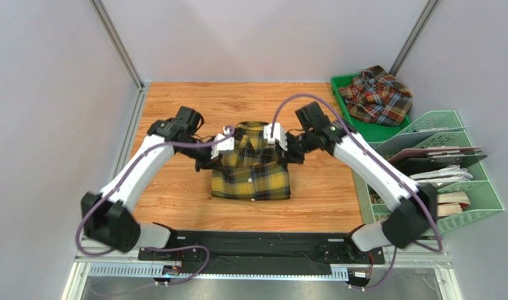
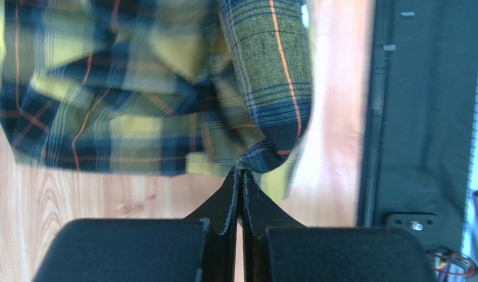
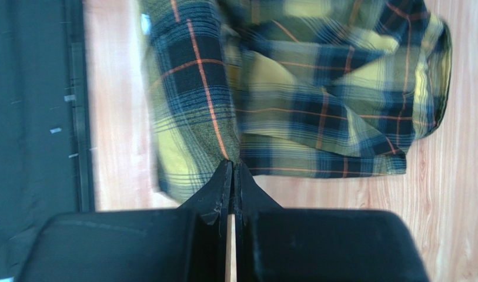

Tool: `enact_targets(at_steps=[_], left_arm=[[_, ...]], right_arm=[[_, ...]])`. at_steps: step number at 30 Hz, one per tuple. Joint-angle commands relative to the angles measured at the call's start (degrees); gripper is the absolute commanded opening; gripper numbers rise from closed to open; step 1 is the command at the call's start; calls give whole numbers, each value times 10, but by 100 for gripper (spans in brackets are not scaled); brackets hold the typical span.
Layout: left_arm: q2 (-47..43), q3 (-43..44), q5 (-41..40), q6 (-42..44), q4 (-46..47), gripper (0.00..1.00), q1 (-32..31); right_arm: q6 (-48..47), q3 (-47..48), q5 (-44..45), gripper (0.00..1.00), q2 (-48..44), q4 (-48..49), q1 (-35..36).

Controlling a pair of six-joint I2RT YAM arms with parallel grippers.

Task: Fold and stack the long sleeve shirts
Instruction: Fold the shirt

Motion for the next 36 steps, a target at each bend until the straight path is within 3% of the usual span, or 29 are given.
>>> enact_targets(at_steps=[1,8,13,16,19,21,31,36], left_arm=[[135,89,-10,-28,48,0,36],[353,309,-56,-64,47,0,54],[482,377,-134,-66,23,0,55],[507,386,-151,-67,7,0,54],[498,355,-152,-77,7,0,52],[476,327,-151,-76,7,0,45],[250,15,-69,-141,26,0,-4],[192,11,-47,-183,42,0,-3]], right_arm=[[-23,128,-33,0,164,19,-71],[-44,312,-53,0,376,-41,-118],[-22,382,-38,0,479,-46,-130],[7,436,-41,0,535,-79,-130],[33,424,-53,0,547,-104,-130],[40,367,-55,0,521,-103,-123],[60,95,-53,0,339,-56,-64],[67,29,-59,0,244,-58,-63]])
